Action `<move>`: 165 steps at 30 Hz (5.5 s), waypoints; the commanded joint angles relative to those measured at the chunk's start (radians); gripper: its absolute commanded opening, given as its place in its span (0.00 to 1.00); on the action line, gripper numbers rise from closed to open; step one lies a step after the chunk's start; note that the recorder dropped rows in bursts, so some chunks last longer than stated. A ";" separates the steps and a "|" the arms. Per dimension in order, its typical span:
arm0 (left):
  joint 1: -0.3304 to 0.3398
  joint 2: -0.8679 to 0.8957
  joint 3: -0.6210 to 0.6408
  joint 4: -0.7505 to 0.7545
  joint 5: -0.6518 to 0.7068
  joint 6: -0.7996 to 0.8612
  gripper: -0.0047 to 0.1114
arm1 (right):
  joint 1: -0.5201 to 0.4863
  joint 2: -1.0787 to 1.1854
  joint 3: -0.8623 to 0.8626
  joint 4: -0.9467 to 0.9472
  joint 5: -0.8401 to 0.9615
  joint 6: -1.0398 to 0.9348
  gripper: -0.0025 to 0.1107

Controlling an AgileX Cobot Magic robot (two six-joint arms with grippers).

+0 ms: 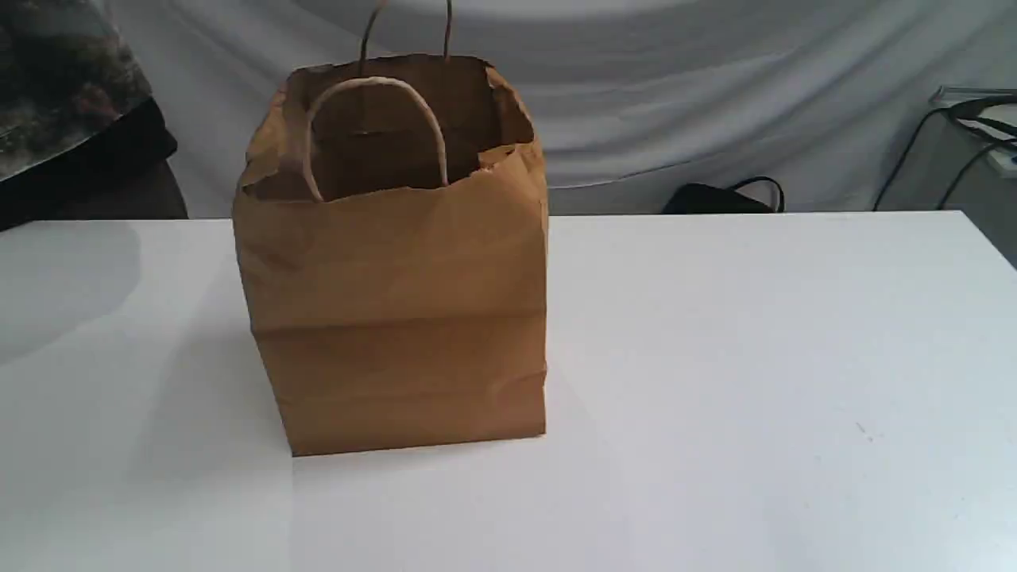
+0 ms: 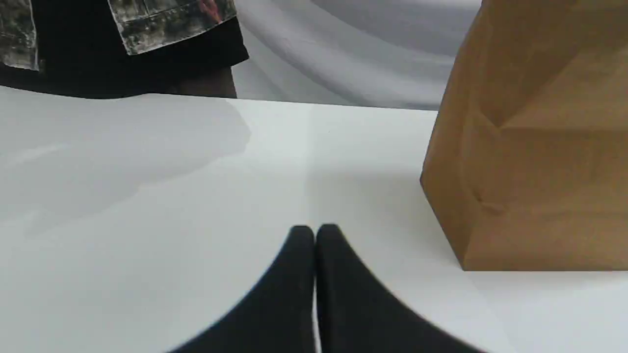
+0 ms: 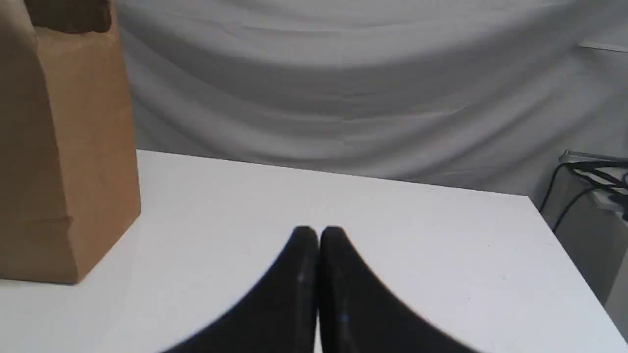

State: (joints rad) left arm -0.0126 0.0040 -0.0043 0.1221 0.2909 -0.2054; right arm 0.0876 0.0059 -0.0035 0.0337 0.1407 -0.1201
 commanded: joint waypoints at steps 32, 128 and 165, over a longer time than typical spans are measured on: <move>0.002 -0.004 0.004 0.001 -0.007 0.002 0.04 | -0.009 -0.006 0.004 -0.021 0.100 0.068 0.02; 0.002 -0.004 0.004 0.001 -0.007 0.002 0.04 | -0.009 -0.006 0.004 -0.170 0.213 0.306 0.02; 0.002 -0.004 0.004 0.001 -0.007 0.002 0.04 | -0.009 -0.006 0.004 -0.170 0.213 0.308 0.02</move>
State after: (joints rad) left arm -0.0126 0.0040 -0.0043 0.1221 0.2909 -0.2054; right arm 0.0876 0.0059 -0.0035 -0.1395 0.3504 0.1864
